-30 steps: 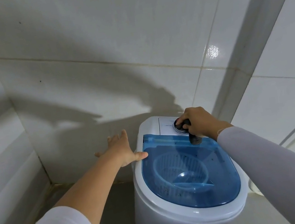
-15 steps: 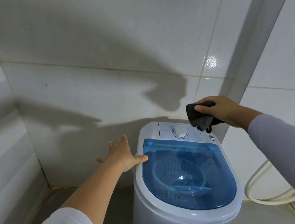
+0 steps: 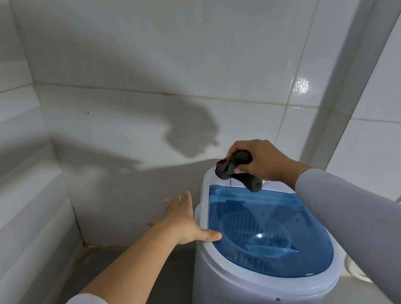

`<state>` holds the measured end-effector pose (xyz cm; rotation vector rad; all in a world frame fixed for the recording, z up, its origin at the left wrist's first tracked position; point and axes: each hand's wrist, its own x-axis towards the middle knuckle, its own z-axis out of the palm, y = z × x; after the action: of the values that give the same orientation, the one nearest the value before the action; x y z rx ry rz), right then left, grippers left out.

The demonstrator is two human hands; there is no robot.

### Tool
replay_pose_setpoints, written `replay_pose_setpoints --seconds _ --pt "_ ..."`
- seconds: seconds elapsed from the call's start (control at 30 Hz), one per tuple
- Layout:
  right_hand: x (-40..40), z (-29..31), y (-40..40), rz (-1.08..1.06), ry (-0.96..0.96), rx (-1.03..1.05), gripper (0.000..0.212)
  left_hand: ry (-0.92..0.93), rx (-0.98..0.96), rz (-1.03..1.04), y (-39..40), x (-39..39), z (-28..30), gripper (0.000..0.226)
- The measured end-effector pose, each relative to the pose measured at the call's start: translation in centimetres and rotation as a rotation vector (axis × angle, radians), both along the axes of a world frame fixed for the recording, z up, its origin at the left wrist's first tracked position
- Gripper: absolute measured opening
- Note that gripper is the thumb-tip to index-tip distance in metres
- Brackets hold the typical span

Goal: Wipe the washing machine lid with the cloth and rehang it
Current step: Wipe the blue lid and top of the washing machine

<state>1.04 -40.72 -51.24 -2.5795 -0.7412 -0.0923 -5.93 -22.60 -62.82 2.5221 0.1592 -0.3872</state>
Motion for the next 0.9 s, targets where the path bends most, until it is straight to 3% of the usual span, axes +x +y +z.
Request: replay_pose_setpoints --seconds 0.2,0.37,0.53,0.73,0.9 --pt "0.7 -1.4 2.5 0.124 -0.181 -0.167 0.031 0.009 -0.026 0.011 -0.3 -0.3 0.2 0.130" --pt "1.2 -2.8 2.5 0.138 -0.095 -0.552 0.042 0.033 -0.005 0.000 -0.6 -0.8 0.9 0.127" --pt "0.8 -3.2 2.7 0.057 0.131 -0.481 0.053 0.041 0.007 -0.002 -0.7 -1.2 1.3 0.124" --pt "0.8 -3.4 3.7 0.049 0.086 -0.392 0.038 0.035 0.012 -0.001 -0.7 -1.5 1.5 0.123" --pt "1.1 -1.9 3.3 -0.002 0.054 -0.262 0.038 0.034 0.025 -0.004 -0.8 -1.5 1.6 0.121"
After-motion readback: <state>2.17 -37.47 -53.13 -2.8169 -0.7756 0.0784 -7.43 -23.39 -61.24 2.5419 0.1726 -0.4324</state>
